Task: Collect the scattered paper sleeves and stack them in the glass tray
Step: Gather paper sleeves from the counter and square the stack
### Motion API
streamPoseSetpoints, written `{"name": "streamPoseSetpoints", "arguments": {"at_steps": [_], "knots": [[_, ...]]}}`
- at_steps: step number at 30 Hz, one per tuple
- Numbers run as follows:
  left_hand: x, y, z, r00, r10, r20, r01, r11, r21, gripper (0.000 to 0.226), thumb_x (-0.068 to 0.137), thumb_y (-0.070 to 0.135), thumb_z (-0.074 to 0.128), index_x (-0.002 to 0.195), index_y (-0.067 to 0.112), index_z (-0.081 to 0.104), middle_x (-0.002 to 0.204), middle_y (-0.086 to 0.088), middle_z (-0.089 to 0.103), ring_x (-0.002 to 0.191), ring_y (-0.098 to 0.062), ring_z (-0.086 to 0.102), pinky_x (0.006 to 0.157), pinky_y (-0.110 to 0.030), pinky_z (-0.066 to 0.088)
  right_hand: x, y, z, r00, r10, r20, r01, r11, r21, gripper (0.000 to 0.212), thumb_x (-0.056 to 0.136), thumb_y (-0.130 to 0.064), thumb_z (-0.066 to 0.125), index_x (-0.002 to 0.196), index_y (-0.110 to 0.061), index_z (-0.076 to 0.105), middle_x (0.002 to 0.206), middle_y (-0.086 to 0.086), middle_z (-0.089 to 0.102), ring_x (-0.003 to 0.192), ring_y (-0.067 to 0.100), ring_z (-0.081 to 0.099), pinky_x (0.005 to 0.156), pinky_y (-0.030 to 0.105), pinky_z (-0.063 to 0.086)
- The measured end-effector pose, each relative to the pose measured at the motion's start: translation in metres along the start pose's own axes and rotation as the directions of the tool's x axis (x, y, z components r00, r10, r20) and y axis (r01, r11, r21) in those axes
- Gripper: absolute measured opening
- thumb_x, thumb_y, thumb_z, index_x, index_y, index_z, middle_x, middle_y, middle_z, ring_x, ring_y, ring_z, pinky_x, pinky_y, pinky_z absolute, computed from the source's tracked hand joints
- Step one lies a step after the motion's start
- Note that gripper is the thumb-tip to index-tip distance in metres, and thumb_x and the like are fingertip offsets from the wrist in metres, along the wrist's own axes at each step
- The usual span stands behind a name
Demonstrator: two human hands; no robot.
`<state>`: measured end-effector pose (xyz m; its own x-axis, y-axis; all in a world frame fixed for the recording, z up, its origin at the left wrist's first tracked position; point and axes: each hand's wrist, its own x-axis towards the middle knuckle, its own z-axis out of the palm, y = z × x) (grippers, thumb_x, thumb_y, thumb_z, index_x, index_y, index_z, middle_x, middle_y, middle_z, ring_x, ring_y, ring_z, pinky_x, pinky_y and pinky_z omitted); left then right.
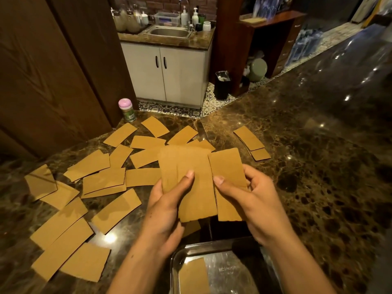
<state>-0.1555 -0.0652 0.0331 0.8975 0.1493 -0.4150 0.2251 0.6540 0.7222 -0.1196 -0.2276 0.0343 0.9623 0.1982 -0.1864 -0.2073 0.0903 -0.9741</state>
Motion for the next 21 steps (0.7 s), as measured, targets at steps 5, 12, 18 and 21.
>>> {"name": "streamPoseSetpoints", "arguments": {"at_steps": [5, 12, 18, 21], "knots": [[-0.002, 0.0, 0.002, 0.998, 0.068, -0.014, -0.068, 0.998, 0.012, 0.048, 0.072, 0.012, 0.075, 0.118, 0.014, 0.063, 0.102, -0.012, 0.078, 0.09, -0.026, 0.076, 0.067, -0.036, 0.063, -0.009, 0.002, 0.009, 0.997, 0.019, 0.069, -0.033, 0.977, 0.212, 0.037, 0.082, -0.012, 0.073, 0.118, -0.011, 0.072, 0.108, 0.013, 0.08, 0.098, 0.029, 0.078, 0.08, 0.037, 0.065], [-0.004, -0.003, 0.001, 0.996, 0.085, 0.03, -0.086, 0.996, 0.027, 0.049, 0.071, 0.012, 0.079, 0.118, 0.012, 0.065, 0.109, -0.014, 0.076, 0.093, -0.024, 0.075, 0.068, -0.032, 0.06, -0.007, 0.0, 0.015, 0.999, -0.034, 0.0, 0.033, 0.973, 0.229, 0.03, 0.079, -0.01, 0.074, 0.109, -0.008, 0.076, 0.103, 0.012, 0.081, 0.095, 0.026, 0.078, 0.074, 0.034, 0.065], [-0.006, -0.003, -0.004, 0.994, 0.06, 0.09, -0.065, 0.997, 0.052, 0.043, 0.074, 0.012, 0.081, 0.114, 0.013, 0.067, 0.106, -0.011, 0.078, 0.093, -0.023, 0.075, 0.068, -0.031, 0.06, -0.007, -0.002, 0.015, 0.996, -0.04, -0.074, 0.06, 0.954, 0.293, 0.027, 0.085, -0.009, 0.072, 0.112, -0.01, 0.076, 0.108, 0.014, 0.08, 0.103, 0.031, 0.076, 0.086, 0.043, 0.064], [-0.008, -0.003, -0.003, 0.992, 0.077, 0.096, -0.084, 0.994, 0.071, 0.039, 0.072, 0.014, 0.074, 0.11, 0.014, 0.068, 0.101, -0.009, 0.079, 0.089, -0.022, 0.076, 0.067, -0.031, 0.062, -0.007, -0.002, 0.014, 0.994, -0.043, -0.098, 0.069, 0.955, 0.288, 0.025, 0.087, -0.009, 0.071, 0.112, -0.01, 0.076, 0.107, 0.014, 0.08, 0.102, 0.031, 0.077, 0.086, 0.046, 0.064]]}}
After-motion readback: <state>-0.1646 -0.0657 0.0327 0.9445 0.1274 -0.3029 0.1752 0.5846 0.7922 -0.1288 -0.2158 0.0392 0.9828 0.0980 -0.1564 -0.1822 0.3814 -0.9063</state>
